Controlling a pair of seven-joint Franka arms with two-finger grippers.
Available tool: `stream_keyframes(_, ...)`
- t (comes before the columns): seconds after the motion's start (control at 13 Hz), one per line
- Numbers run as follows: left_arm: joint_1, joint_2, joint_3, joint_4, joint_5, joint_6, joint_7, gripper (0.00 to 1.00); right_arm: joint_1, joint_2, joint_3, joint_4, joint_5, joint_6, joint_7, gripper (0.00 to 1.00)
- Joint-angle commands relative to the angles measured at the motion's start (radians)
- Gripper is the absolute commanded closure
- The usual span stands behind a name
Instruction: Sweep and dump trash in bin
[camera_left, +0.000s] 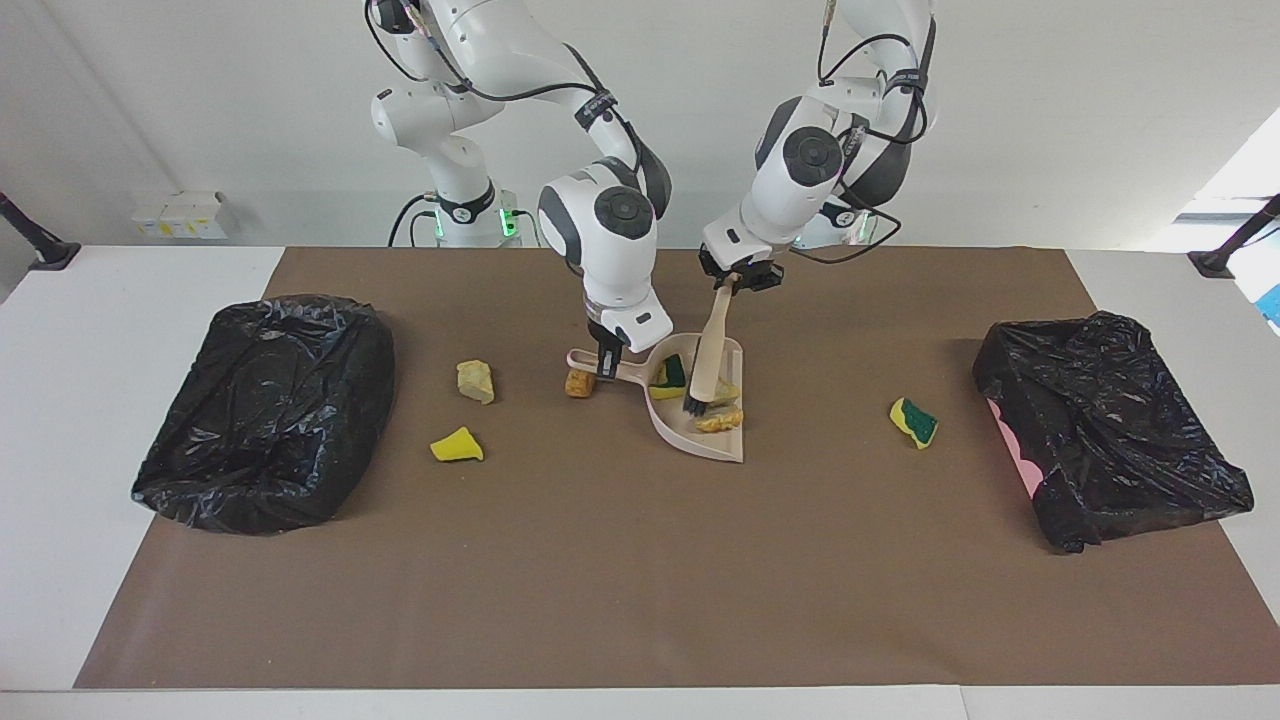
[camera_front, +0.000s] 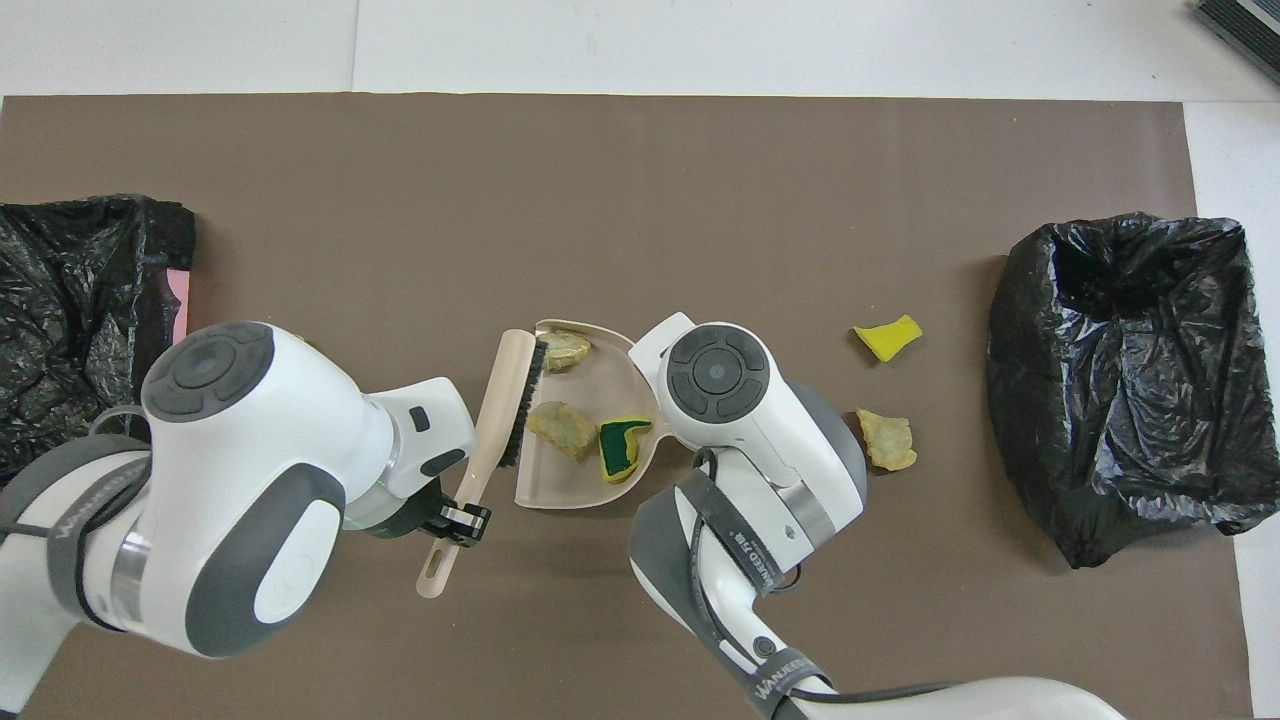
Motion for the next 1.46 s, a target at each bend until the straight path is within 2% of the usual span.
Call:
stream_keyframes(0.0,0.011,-0.014,0.041,-0.004,0.173,-0.003,0.017,1.00,-0.001,-0.022,0.004,-0.010,-0.042,-0.026,0.029,1.00)
stream_keyframes(0.31,0.009,0.006,0.221,-0.004,0.255,0.025,0.018,1.00,0.001,-0.022,0.004,-0.010,-0.049,-0.024,0.029,1.00)
stream_keyframes(0.54,0.009,0.029,0.302,-0.004,0.342,0.062,0.008,1.00,0.002,-0.022,0.004,-0.007,-0.051,-0.024,0.030,1.00)
stream_keyframes(0.69,0.012,0.064,0.319,-0.004,0.404,0.074,-0.060,1.00,0.002,-0.022,0.004,-0.007,-0.053,-0.023,0.030,1.00)
stream_keyframes(0.92,0.015,0.113,0.344,-0.015,0.430,0.121,-0.116,1.00,0.002,-0.020,0.005,-0.005,-0.054,-0.012,0.030,1.00)
stream_keyframes(1.39,0.005,0.112,0.333,-0.080,0.435,0.146,-0.234,1.00,0.021,-0.019,0.005,0.002,-0.053,-0.001,0.058,1.00)
